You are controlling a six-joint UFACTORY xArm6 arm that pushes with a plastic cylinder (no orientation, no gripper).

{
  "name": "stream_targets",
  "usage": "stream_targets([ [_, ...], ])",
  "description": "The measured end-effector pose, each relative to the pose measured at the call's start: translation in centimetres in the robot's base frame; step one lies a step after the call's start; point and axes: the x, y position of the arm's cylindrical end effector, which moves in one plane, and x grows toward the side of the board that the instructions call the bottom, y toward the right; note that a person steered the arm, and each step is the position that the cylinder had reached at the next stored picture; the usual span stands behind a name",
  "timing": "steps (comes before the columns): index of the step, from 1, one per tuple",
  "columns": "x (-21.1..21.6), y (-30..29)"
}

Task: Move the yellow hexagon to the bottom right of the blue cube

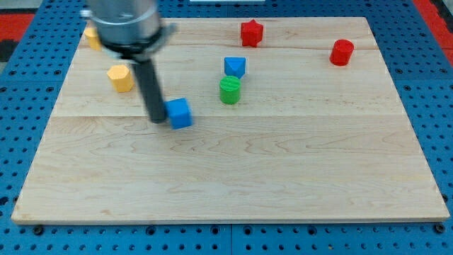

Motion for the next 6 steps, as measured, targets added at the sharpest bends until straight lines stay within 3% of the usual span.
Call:
stream_targets([
  [1,0.0,5.9],
  [2,0.7,7.7],
  [4,-1.3,-14.3],
  [5,-7.7,-16.9],
  [6,-11.3,-12.0],
])
